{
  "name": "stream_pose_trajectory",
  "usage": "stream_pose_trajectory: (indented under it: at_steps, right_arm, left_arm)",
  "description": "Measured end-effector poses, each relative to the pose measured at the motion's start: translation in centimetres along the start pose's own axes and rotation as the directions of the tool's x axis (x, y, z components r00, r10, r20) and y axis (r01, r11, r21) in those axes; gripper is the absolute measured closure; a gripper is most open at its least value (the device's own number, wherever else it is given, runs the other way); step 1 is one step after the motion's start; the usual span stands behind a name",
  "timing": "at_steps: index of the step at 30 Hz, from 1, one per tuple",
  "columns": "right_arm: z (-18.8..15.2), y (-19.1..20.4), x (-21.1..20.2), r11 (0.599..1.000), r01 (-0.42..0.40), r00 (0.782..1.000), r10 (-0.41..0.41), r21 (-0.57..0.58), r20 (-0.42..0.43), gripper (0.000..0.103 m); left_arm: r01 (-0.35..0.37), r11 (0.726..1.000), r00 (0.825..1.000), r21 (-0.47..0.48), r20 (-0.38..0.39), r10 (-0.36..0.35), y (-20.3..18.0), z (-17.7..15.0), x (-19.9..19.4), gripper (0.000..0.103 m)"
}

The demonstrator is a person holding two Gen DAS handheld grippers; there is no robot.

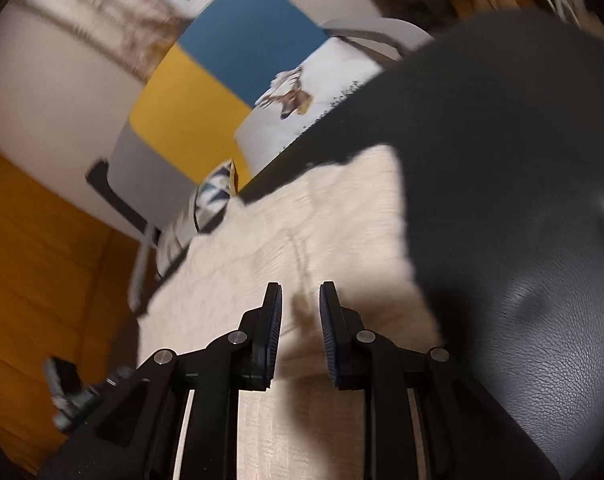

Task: Fold clothes

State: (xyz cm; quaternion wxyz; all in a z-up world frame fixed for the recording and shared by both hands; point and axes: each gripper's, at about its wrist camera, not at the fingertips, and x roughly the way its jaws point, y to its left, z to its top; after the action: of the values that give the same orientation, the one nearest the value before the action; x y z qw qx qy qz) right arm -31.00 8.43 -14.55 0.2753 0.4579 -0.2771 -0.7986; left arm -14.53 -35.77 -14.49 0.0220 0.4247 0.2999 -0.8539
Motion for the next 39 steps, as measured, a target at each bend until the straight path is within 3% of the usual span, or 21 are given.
stream_pose_trajectory:
  at_steps: [4, 8, 10, 11, 14, 15, 16, 21, 25, 28, 30, 32, 33, 36, 38, 39]
  right_arm:
    - [0.3, -0.1, 1.5, 0.999, -0.04, 0.998, 0.041, 0.021, -0.038, 0.081]
    - [0.0, 1.0, 4.6, 1.0, -0.017, 0.993, 0.014, -0.022, -0.117, 0.081]
    - [-0.3, 2.3, 4.9, 0.992, 0.033, 0.992, -0.047, -0.118, -0.113, 0.087]
    - [-0.4, 3.0, 4.7, 0.986, 0.052, 0.992, -0.07, -0.159, -0.108, 0.097]
    - [-0.8, 5.2, 2.7, 0.926, 0.166, 0.982, -0.187, -0.338, -0.03, 0.097]
    - [-1.0, 5.5, 2.5, 0.892, 0.224, 0.968, -0.25, -0.393, -0.015, 0.097]
    - [-1.1, 5.2, 2.5, 0.883, 0.244, 0.961, -0.275, -0.402, -0.021, 0.097]
    - [-0.5, 3.1, 1.9, 0.923, 0.225, 0.964, -0.258, -0.314, -0.068, 0.093]
    - [1.9, 4.0, 0.2, 0.945, 0.182, 0.983, -0.177, -0.271, 0.043, 0.091]
    - [3.7, 4.7, 2.1, 0.939, 0.176, 0.984, -0.171, -0.296, 0.043, 0.082]
    - [4.4, 4.6, 4.5, 0.913, 0.242, 0.966, -0.257, -0.327, -0.002, 0.082]
    - [4.4, 3.4, 6.8, 0.879, 0.335, 0.924, -0.377, -0.339, -0.066, 0.082]
    - [4.3, 3.2, 7.2, 0.874, 0.34, 0.921, -0.384, -0.348, -0.064, 0.082]
    - [3.9, 3.2, 5.4, 0.904, 0.289, 0.943, -0.325, -0.316, -0.065, 0.082]
    - [2.6, 2.8, 2.3, 0.939, 0.197, 0.972, -0.225, -0.283, -0.069, 0.08]
    - [1.8, 2.6, 0.6, 0.952, 0.146, 0.983, -0.17, -0.268, -0.069, 0.069]
  left_arm:
    - [-0.011, 1.0, 1.0, -0.023, 0.016, 0.011, 0.2, 0.0, 0.8, 0.085]
    - [-0.039, 0.999, 0.998, -0.008, 0.049, 0.039, 0.1, 0.6, 1.0, 0.085]
    - [-0.064, 0.998, 0.998, 0.0, 0.026, 0.064, 0.1, 0.7, 1.6, 0.085]
    - [-0.074, 0.997, 0.997, 0.005, 0.011, 0.074, 0.1, 0.6, 1.8, 0.085]
    - [-0.071, 0.997, 0.997, 0.026, 0.002, 0.071, 0.0, 0.1, 1.9, 0.085]
    - [-0.063, 0.997, 0.998, 0.034, 0.008, 0.062, -0.2, -0.1, 1.7, 0.085]
    - [-0.038, 0.999, 0.999, 0.034, 0.019, 0.037, -0.3, -0.1, 1.5, 0.085]
    - [-0.036, 0.997, 0.999, 0.069, 0.033, 0.034, -1.3, 1.2, 2.2, 0.084]
    - [-0.064, 0.995, 0.998, 0.077, -0.018, 0.066, -1.4, 1.9, 4.2, 0.084]
    - [-0.059, 0.997, 0.998, 0.05, -0.034, 0.061, -1.4, 2.2, 4.7, 0.084]
    - [-0.046, 0.999, 0.998, 0.017, -0.044, 0.047, -0.9, 2.4, 5.0, 0.084]
    - [-0.024, 0.999, 0.999, -0.028, -0.047, 0.023, -0.4, 2.4, 4.9, 0.084]
    - [-0.015, 0.999, 0.999, -0.037, -0.037, 0.013, -0.3, 2.2, 4.4, 0.084]
    - [0.013, 0.999, 1.0, -0.05, 0.004, -0.013, -0.2, 1.5, 2.3, 0.08]
    - [0.042, 0.998, 0.999, -0.043, 0.027, -0.041, -0.1, 0.3, 0.0, 0.079]
    - [0.057, 0.998, 0.998, -0.039, 0.038, -0.055, 0.0, -0.3, -1.1, 0.079]
